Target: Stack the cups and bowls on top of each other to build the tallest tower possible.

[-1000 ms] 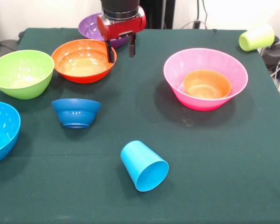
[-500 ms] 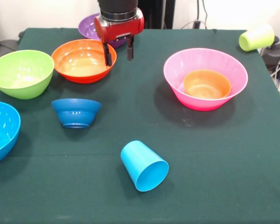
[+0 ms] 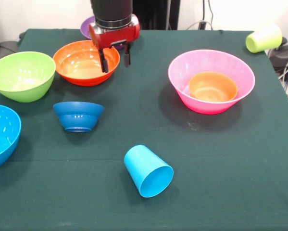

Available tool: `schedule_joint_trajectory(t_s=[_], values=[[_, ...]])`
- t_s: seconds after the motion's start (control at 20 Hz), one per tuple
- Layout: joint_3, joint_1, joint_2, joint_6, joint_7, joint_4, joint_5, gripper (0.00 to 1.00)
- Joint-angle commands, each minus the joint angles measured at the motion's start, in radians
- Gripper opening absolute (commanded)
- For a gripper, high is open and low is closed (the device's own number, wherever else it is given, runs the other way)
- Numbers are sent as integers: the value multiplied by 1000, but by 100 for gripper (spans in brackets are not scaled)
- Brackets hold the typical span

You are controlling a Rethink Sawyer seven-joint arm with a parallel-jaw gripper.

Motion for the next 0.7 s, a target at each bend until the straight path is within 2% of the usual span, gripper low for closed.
schedule_joint_trajectory(t_s=[0.05,0.2,0.45,0.5,0.7], values=[[10,-5,12,78,-250,-63,-76,100],[8,-10,-21,80,-237,-38,-72,100],[-26,13,-42,45,-144,-3,-85,100],[-42,24,-53,30,-100,8,-87,100],[-154,115,-87,-68,195,51,-75,100]])
